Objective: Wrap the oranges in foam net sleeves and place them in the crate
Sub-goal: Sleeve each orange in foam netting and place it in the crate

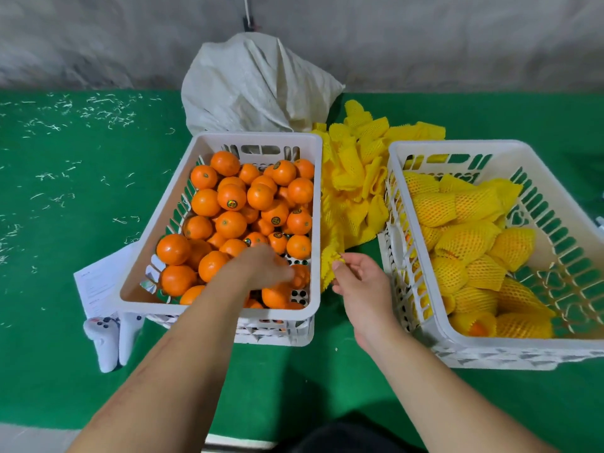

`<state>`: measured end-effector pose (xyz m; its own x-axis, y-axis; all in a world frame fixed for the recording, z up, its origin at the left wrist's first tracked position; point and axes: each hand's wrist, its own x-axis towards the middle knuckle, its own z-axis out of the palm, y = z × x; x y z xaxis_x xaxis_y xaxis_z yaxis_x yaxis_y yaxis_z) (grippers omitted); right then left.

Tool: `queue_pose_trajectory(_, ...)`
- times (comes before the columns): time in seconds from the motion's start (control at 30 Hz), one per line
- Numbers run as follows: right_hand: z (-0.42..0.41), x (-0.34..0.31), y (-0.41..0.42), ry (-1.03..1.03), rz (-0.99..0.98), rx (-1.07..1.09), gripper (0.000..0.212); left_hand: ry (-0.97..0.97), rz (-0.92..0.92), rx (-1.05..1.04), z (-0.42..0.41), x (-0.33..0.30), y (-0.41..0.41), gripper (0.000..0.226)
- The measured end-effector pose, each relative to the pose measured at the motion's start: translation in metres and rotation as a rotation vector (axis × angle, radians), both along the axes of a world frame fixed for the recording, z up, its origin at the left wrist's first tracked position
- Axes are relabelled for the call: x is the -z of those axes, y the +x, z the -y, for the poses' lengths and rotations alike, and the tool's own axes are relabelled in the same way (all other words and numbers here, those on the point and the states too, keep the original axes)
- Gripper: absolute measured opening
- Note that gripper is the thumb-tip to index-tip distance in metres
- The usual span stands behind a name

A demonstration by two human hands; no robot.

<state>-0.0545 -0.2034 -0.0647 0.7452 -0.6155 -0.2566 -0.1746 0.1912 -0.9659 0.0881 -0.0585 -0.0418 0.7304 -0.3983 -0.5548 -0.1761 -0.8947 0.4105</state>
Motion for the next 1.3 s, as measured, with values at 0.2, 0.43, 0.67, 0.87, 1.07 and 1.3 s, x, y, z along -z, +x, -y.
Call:
queue_pose_trajectory(0.2,-0.003,-0.010,-0.002,0.022,0.090,0.071,0.008,-1.000,-0.018,-0.505,0.024,-0.033,-0.046,0.067)
queue_pose_trajectory(0.43,0.019,-0.031,-0.005,-0.076,0.091,0.016,0.019,-1.357,-0.660,-0.632,0.047,-0.019,-0.083,0.070)
queue_pose_trajectory(0.67,0.015,-0.038,-0.002,-0.151,0.031,0.114,0.015,-1.301,-0.695,-0.266,0.030,-0.011,-0.083,0.066)
queue_pose_trajectory(0.87,0.028,-0.041,-0.008,-0.322,0.063,0.018,0.006,-1.386,-0.530,-0.510,0.044,-0.008,-0.083,0.057)
queue_pose_trajectory(1.07,0.014,-0.047,-0.019,-0.526,0.152,-0.157,0.015,-1.397,-0.228,-0.477,0.046,-0.006,-0.090,0.039)
queue_pose_trajectory(1.3,0.031,-0.075,-0.018,-0.924,0.156,-0.107,0.013,-1.208,-0.171,-0.062,0.039,0.005,-0.092,0.083)
